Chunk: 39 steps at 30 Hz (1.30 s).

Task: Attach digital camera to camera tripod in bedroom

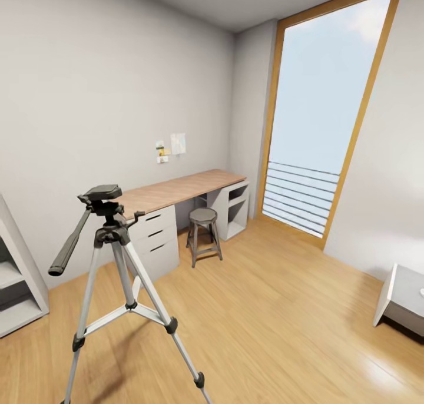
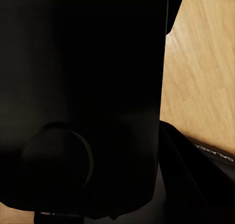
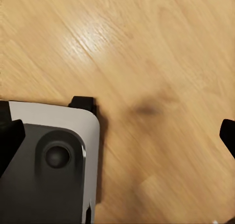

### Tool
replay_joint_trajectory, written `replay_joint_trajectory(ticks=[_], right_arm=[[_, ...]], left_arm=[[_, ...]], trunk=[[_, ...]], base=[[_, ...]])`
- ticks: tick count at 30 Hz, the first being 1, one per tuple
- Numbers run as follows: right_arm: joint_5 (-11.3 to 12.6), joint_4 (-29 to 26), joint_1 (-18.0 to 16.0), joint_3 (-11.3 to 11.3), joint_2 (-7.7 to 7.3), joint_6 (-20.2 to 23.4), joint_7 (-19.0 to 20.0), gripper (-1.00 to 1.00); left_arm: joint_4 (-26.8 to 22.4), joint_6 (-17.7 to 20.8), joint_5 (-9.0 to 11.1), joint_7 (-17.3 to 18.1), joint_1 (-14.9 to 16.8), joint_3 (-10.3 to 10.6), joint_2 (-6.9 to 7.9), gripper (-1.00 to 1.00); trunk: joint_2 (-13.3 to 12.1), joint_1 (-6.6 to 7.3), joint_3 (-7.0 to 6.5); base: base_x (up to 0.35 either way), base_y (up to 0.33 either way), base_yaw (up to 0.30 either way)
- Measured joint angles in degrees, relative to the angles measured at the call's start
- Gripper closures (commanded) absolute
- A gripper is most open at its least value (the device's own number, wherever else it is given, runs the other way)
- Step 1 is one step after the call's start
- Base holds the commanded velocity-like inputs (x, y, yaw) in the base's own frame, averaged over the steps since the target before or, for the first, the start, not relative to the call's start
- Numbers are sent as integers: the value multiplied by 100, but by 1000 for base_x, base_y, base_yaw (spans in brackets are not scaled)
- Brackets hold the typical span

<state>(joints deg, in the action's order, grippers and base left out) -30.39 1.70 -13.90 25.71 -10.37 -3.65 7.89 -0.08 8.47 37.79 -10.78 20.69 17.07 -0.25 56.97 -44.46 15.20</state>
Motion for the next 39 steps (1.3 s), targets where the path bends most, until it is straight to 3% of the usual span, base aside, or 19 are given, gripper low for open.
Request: replay_joint_trajectory(ticks=[39], right_arm=[[-8,1,1,0,5,-62,66,-100]], left_arm=[[0,5,-5,-24,-26,-1,39,100]], trunk=[[-1567,858,-702]], base=[[0,0,0]])
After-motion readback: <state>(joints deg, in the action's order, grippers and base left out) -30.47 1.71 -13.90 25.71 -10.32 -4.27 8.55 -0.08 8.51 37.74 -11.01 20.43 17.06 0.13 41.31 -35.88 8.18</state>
